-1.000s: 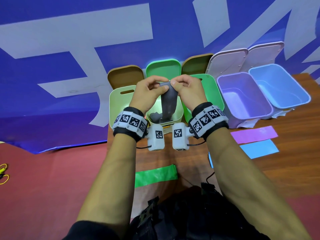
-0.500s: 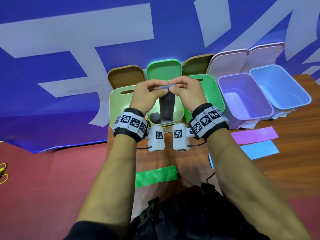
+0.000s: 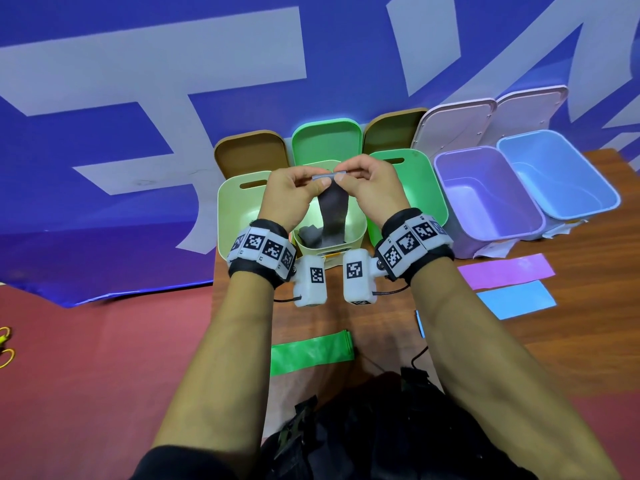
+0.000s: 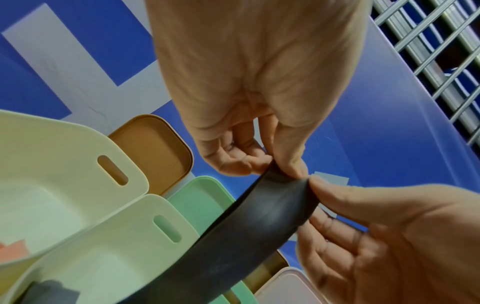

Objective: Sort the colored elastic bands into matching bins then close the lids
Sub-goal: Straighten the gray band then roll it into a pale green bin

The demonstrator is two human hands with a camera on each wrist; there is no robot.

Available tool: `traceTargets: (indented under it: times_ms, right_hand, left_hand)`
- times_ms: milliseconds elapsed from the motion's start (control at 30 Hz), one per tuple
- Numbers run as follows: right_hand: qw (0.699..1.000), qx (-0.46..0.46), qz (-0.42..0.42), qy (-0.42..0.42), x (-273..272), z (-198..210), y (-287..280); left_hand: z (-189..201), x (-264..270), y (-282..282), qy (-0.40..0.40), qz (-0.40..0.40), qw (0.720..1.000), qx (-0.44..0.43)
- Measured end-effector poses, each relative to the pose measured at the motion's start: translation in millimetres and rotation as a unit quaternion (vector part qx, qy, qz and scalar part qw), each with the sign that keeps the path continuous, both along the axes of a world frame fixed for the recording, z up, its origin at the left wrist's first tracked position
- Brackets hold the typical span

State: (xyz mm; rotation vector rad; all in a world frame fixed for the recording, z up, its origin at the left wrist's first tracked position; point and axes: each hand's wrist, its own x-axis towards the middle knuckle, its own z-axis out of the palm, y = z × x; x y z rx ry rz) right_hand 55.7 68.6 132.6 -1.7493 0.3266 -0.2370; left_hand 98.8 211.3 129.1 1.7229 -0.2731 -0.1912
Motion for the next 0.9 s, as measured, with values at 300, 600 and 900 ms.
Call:
traceTargets:
  times_ms: [300,600,900]
  right_hand:
    - [1.000,0.012,0.006,-0.003,-1,-2,-1]
    - [1.000,0.001,-0.009,-0.006,-1,-4,-4]
    - [1.000,-0.014,-0.019,0.007,4,-5,-3]
  left_hand:
    - [-5,5,-1,-0.017,-0.031,0.997,0.072]
    - [-2,2,-4,0.010,-0.033,0.999,0.037]
    - [4,0,0,-0.004,-0.026,0.999,-0.033]
